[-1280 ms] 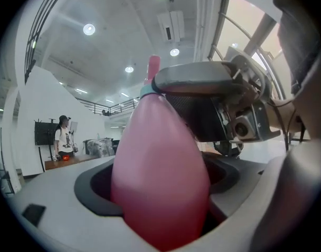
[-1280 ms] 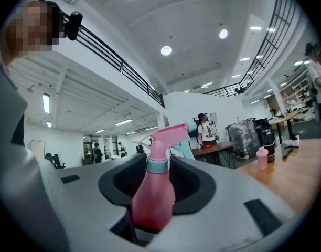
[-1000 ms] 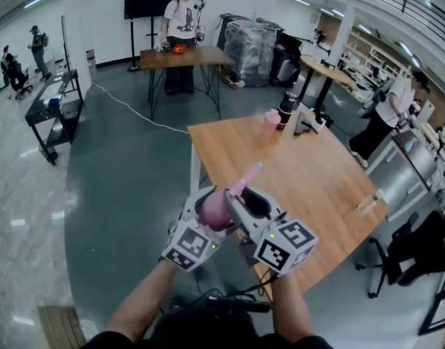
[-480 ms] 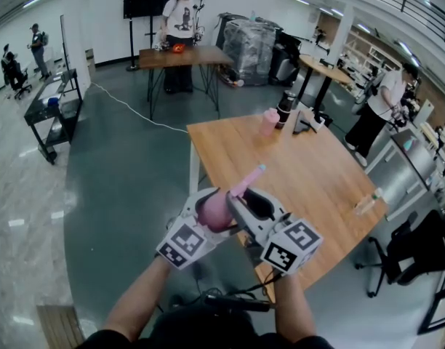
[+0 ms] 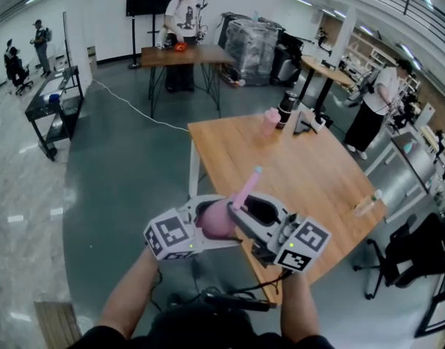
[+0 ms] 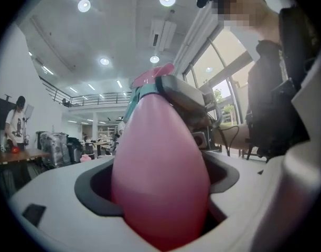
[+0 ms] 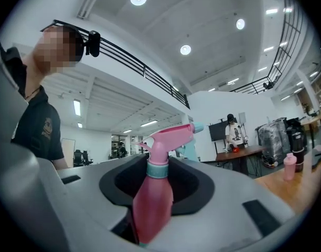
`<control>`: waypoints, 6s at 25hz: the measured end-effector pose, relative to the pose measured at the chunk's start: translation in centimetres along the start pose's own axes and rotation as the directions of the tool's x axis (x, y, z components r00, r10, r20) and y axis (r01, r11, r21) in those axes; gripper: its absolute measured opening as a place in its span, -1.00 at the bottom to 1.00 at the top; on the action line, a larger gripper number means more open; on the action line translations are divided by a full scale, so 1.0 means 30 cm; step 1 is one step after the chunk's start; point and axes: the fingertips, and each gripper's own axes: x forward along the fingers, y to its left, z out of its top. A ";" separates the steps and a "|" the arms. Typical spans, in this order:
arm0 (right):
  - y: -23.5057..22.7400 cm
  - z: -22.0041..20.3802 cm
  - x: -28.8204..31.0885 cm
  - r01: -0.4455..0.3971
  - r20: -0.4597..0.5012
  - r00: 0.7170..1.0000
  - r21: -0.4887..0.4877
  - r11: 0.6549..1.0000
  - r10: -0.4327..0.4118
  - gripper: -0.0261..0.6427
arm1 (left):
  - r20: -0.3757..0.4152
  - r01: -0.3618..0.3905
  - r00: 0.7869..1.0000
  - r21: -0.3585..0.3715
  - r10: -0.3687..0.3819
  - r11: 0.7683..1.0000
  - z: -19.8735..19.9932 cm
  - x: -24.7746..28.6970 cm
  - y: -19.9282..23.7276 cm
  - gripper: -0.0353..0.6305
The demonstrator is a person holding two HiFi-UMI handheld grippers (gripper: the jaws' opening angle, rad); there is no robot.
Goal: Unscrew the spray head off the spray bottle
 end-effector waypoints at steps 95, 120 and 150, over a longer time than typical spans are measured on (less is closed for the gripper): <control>-0.027 -0.011 -0.089 0.044 -0.022 0.999 0.000 0.999 -0.044 -0.44 | 0.086 -0.029 0.996 -0.059 0.034 0.998 0.008 0.047 -0.019 0.43; -0.097 -0.061 0.000 0.373 -0.074 0.927 0.082 0.924 -0.367 -0.45 | -0.056 -0.448 0.891 0.056 0.451 0.892 -0.081 0.033 0.163 0.43; -0.012 -0.077 -0.097 -0.106 -0.090 0.990 0.020 0.994 0.107 -0.52 | -0.027 0.034 0.999 -0.034 -0.035 0.999 -0.066 0.056 -0.063 0.43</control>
